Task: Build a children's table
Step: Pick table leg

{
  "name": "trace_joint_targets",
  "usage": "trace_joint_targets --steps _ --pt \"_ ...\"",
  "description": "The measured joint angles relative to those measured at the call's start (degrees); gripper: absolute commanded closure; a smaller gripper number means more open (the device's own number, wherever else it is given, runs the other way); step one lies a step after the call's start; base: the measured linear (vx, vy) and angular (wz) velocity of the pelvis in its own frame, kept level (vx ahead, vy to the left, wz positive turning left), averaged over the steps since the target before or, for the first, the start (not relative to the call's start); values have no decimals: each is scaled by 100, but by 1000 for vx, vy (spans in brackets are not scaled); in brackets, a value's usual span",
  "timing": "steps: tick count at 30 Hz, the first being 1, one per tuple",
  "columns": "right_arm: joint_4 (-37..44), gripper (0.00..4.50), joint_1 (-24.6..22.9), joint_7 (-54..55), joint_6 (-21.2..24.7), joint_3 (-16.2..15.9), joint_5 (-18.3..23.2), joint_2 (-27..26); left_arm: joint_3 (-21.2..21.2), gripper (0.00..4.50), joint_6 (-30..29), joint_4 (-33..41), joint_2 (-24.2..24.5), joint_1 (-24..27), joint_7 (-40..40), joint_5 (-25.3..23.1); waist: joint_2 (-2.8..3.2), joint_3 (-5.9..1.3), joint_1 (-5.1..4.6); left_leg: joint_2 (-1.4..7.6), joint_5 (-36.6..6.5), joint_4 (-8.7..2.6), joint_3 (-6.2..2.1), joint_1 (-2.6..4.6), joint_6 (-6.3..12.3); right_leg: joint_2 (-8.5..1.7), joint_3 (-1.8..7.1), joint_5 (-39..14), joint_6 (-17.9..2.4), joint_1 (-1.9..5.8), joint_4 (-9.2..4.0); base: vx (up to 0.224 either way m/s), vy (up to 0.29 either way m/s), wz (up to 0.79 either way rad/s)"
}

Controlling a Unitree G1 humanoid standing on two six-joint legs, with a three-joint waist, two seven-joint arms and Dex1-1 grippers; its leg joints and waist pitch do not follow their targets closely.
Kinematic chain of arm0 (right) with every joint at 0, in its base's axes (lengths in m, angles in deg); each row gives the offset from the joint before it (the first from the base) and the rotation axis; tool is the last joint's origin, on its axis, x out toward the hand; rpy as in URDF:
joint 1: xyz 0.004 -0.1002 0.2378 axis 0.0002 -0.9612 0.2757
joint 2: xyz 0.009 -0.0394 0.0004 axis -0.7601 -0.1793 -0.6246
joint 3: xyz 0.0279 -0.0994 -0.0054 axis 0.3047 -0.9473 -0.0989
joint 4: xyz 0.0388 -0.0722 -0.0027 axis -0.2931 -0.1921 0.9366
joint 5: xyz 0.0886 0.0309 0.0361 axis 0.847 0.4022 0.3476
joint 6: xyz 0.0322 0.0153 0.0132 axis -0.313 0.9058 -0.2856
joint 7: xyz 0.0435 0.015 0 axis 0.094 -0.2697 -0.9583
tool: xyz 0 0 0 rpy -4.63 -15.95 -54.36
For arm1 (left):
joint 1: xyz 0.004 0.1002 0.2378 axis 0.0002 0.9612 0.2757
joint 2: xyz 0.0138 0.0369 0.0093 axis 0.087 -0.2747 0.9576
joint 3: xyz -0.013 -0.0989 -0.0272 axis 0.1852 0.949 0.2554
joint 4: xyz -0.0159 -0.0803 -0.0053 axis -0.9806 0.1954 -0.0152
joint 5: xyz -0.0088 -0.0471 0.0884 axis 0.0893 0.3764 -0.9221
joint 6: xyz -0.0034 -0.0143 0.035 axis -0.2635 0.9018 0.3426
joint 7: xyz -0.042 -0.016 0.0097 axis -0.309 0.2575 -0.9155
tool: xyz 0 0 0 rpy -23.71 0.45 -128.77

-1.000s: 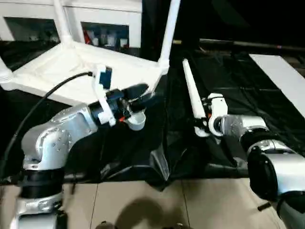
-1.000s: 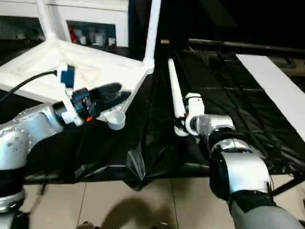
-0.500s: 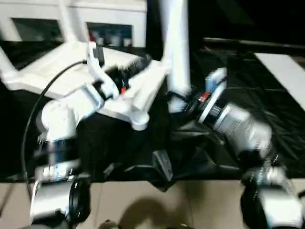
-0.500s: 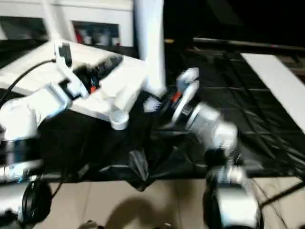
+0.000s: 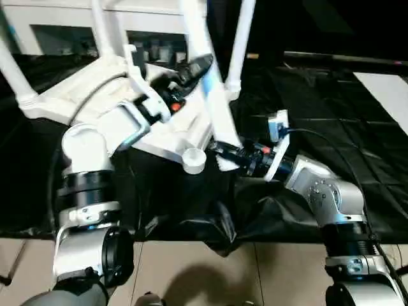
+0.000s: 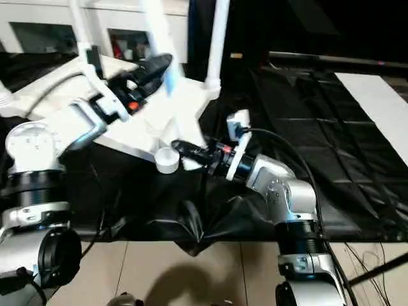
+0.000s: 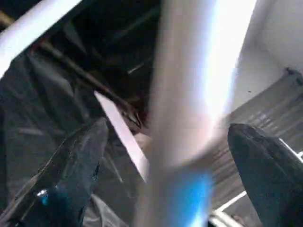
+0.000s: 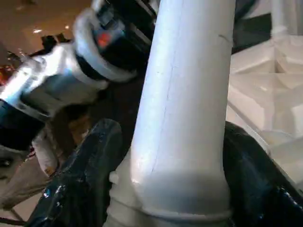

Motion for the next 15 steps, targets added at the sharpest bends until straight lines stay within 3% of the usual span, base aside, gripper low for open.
trace_joint_targets --steps 9,15 --pt "-399 184 68 611 21 -132 -335 48 265 0 -128 2 93 -14 -69 296 -1 -1 26 -1 0 0 0 -11 1 -1 0 2 0 1 -22 0 0 0" --pt "-423 184 67 620 26 -237 -425 171 297 57 -204 -5 134 -77 -52 303 -2 -1 13 -1 -4 -1 1 -17 9 -1 0 4 6 2 -41 0 0 0"
